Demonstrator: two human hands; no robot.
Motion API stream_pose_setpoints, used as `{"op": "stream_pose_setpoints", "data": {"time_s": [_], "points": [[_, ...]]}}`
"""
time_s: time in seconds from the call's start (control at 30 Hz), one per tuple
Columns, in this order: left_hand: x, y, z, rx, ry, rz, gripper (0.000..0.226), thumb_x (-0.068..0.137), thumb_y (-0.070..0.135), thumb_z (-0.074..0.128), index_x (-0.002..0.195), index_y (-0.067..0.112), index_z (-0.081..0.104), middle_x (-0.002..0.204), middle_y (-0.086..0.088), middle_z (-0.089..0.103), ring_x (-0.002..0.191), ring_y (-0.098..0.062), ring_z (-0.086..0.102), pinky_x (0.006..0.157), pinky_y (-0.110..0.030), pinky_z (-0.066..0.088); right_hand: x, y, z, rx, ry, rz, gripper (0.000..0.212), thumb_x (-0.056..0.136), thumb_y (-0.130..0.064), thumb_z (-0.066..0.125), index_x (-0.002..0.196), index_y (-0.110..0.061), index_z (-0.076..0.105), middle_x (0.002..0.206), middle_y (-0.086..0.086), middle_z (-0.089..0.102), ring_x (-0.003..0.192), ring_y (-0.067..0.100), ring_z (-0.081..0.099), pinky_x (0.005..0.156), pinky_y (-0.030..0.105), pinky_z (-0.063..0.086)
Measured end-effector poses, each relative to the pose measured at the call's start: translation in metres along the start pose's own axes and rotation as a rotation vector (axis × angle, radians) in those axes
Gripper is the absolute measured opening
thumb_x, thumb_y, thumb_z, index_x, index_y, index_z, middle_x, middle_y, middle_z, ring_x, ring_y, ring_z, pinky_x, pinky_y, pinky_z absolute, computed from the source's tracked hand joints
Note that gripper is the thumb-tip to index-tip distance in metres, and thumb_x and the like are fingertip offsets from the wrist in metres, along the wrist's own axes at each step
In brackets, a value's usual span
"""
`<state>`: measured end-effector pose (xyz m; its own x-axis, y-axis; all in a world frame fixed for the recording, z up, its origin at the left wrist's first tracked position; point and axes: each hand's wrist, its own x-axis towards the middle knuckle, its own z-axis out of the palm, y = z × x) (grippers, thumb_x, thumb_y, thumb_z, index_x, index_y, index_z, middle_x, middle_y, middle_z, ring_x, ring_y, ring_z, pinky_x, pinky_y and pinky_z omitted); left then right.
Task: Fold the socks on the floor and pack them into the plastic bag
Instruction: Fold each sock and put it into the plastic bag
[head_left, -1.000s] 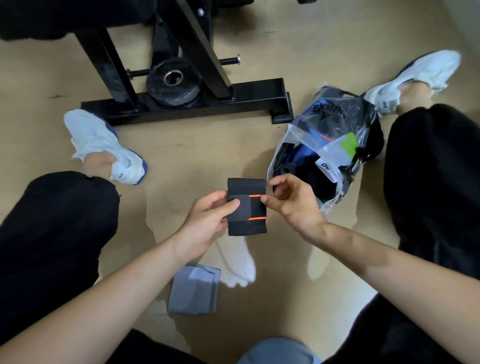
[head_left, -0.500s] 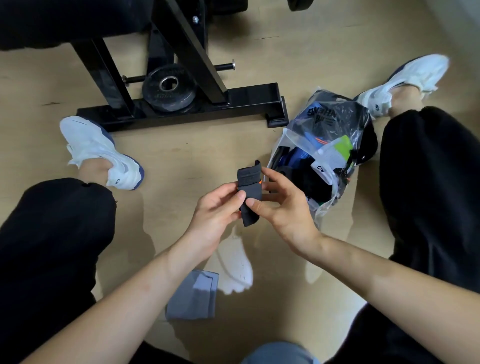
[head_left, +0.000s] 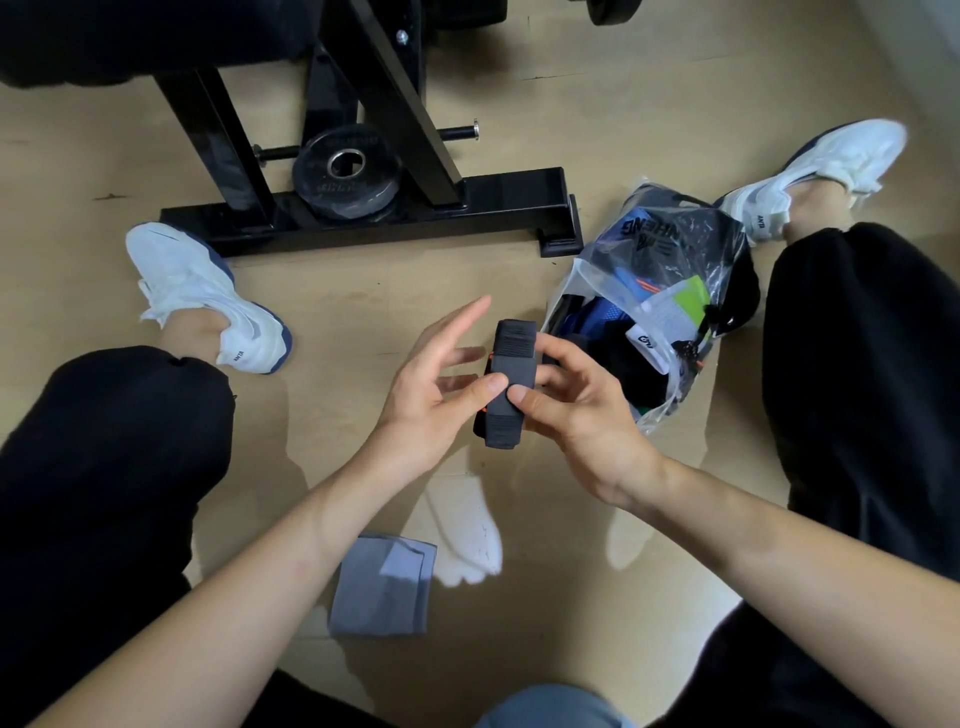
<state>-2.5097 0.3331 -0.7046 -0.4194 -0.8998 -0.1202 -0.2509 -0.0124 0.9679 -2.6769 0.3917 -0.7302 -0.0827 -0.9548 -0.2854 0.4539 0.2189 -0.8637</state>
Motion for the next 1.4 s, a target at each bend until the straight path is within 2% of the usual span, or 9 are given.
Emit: {"op": "stream_pose_setpoints", "data": {"time_s": [0.13, 0.37, 0.53, 0.73, 0.9, 1.0, 1.1, 1.2, 1.4], "points": [[0.003, 0.007, -0.001, 0.024, -0.074, -0.051, 0.056, 0.093, 0.011, 0.07, 0.13, 0.051, 0.056, 0.121, 0.009, 0.07, 0.1, -0.016, 0.069, 0.086, -0.022, 0.053, 0.0, -0.004, -0.002, 0.03, -0.065, 0.053, 0.052, 0.089, 0.006, 0.064, 0.137, -0.012, 0.055, 0.106, 0.017, 0.071, 0.099, 0.034, 0.07, 0.085, 0.048, 0.057], [0.003, 0.007, -0.001, 0.054, -0.024, -0.032, 0.053, 0.088, 0.008, 0.075, 0.129, 0.04, 0.062, 0.113, 0.004, 0.066, 0.079, -0.027, 0.065, 0.073, -0.027, 0.056, 0.006, -0.005, -0.01, -0.016, -0.202, 0.131, 0.051, 0.091, -0.004, 0.066, 0.139, -0.017, 0.055, 0.121, 0.026, 0.063, 0.111, 0.039, 0.062, 0.102, 0.063, 0.043], [0.003, 0.003, 0.005, 0.067, 0.115, -0.05, 0.053, 0.085, 0.007, 0.076, 0.124, 0.039, 0.061, 0.104, 0.002, 0.061, 0.069, -0.015, 0.062, 0.073, -0.041, 0.059, 0.003, 0.001, -0.008, -0.293, 0.028, -0.104, 0.049, 0.083, 0.002, 0.075, 0.128, -0.012, 0.06, 0.107, 0.012, 0.061, 0.087, 0.031, 0.064, 0.084, 0.047, 0.057], [0.007, 0.0, 0.009, -0.042, 0.199, -0.106, 0.059, 0.086, 0.011, 0.078, 0.132, 0.039, 0.055, 0.11, -0.011, 0.053, 0.073, -0.024, 0.07, 0.074, -0.048, 0.063, -0.003, 0.001, -0.002, -0.681, -0.062, -0.383, 0.047, 0.076, -0.022, 0.083, 0.12, -0.015, 0.068, 0.119, -0.001, 0.059, 0.111, 0.018, 0.061, 0.085, 0.043, 0.058], [0.003, 0.004, 0.01, -0.189, 0.13, -0.154, 0.056, 0.089, -0.002, 0.071, 0.138, 0.02, 0.055, 0.11, -0.004, 0.057, 0.075, -0.014, 0.069, 0.075, -0.038, 0.063, 0.002, 0.003, -0.004, -0.712, 0.012, -0.308, 0.051, 0.072, -0.019, 0.087, 0.117, -0.021, 0.065, 0.112, -0.005, 0.065, 0.1, 0.016, 0.067, 0.078, 0.044, 0.059], [0.001, 0.003, 0.007, -0.19, 0.084, -0.167, 0.061, 0.086, -0.008, 0.071, 0.137, 0.023, 0.057, 0.112, -0.005, 0.06, 0.082, -0.024, 0.073, 0.082, -0.039, 0.062, 0.004, -0.002, -0.006, -0.671, 0.043, -0.246, 0.036, 0.077, -0.005, 0.076, 0.107, -0.022, 0.067, 0.1, -0.007, 0.071, 0.088, 0.012, 0.069, 0.076, 0.043, 0.059], [0.002, 0.0, 0.003, -0.037, 0.065, -0.114, 0.059, 0.083, -0.003, 0.076, 0.131, 0.029, 0.062, 0.104, -0.002, 0.064, 0.087, -0.023, 0.072, 0.081, -0.032, 0.058, 0.007, -0.014, -0.013, -0.683, 0.016, -0.216, 0.028, 0.078, -0.01, 0.066, 0.103, -0.022, 0.071, 0.091, -0.004, 0.072, 0.079, 0.018, 0.067, 0.076, 0.038, 0.056], [0.004, 0.0, -0.001, 0.191, 0.12, -0.003, 0.054, 0.077, 0.006, 0.083, 0.122, 0.031, 0.068, 0.094, 0.006, 0.057, 0.082, -0.015, 0.065, 0.074, -0.022, 0.053, 0.014, -0.021, -0.025, -0.795, -0.083, -0.236, 0.032, 0.079, -0.019, 0.065, 0.109, -0.027, 0.073, 0.095, 0.003, 0.066, 0.09, 0.019, 0.065, 0.086, 0.037, 0.053], [0.007, -0.004, -0.016, 0.48, -0.056, 0.193, 0.05, 0.072, 0.031, 0.085, 0.12, 0.032, 0.071, 0.123, 0.011, 0.055, 0.117, -0.009, 0.055, 0.092, -0.017, 0.045, 0.014, -0.03, -0.034, -0.782, -0.27, -0.222, 0.024, 0.087, -0.002, 0.071, 0.109, -0.011, 0.073, 0.092, 0.0, 0.069, 0.083, 0.007, 0.063, 0.079, 0.025, 0.05]]}}
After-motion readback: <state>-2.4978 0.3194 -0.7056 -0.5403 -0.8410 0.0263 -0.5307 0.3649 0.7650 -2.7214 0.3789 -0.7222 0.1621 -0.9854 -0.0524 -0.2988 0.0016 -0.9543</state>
